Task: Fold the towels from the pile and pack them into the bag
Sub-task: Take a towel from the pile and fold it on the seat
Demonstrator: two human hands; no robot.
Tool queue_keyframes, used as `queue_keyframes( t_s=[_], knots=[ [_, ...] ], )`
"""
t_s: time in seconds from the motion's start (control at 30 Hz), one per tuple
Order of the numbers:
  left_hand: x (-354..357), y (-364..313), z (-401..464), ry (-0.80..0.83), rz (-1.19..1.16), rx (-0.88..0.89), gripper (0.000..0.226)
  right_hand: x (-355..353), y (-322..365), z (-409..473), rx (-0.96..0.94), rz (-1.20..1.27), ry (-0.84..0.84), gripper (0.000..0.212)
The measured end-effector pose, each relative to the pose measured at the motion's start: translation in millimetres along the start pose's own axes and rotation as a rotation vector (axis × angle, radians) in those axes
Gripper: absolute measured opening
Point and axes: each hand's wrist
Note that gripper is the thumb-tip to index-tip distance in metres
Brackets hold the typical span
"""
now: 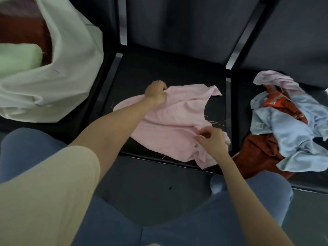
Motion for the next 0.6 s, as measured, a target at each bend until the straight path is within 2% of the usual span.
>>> queue_keyframes(
  t_s=[0.07,0.13,0.17,0.2,0.27,0.33,0.4,0.5,0.6],
  knots=[
    [0.9,-15.5,-14.5,-0.197,-0.010,0.128,0.019,-1.0,-3.3,-3.3,-0.039,-0.021,0.054,0.008],
    [3.3,-27.4,-36.7,-0.367,0.012,0.369,0.017,-0.3,-6.6,-7.4,-0.078,-0.050,0.110,0.006],
    [7.2,-30.1,-48.4,-0.398,0.065,0.507,0.016,0.2,-9.5,-8.8,-0.097,-0.062,0.130,0.005],
    [12.6,-30.6,-59.9,-0.379,0.135,0.634,0.013,0.2,-12.8,-10.9,-0.105,-0.064,0.141,0.003],
    [26.6,-23.8,-78.8,-0.224,0.221,0.771,0.012,-1.3,-18.6,-17.1,-0.085,-0.051,0.150,0.003],
    [36.9,-14.0,-90.2,-0.094,0.158,0.759,0.020,-3.5,-24.1,-23.1,-0.083,-0.057,0.162,0.005],
    [37.3,-10.0,-96.3,-0.043,0.020,0.624,0.021,-5.7,-29.4,-27.4,-0.089,-0.071,0.174,0.009],
    [28.2,-14.2,-95.3,-0.110,-0.099,0.436,0.015,-8.0,-34.9,-30.8,-0.046,-0.051,0.159,0.021],
    [23.2,-25.0,-89.0,-0.155,-0.069,0.281,0.012,-10.3,-35.9,-32.7,-0.023,-0.059,0.167,0.021]
  ],
)
Point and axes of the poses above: each hand's wrist, its own z-axis towards the middle knuckle, its own x-axis out of the palm, y = z × x, and after that the axes turned 15 degrees about z, right-handed
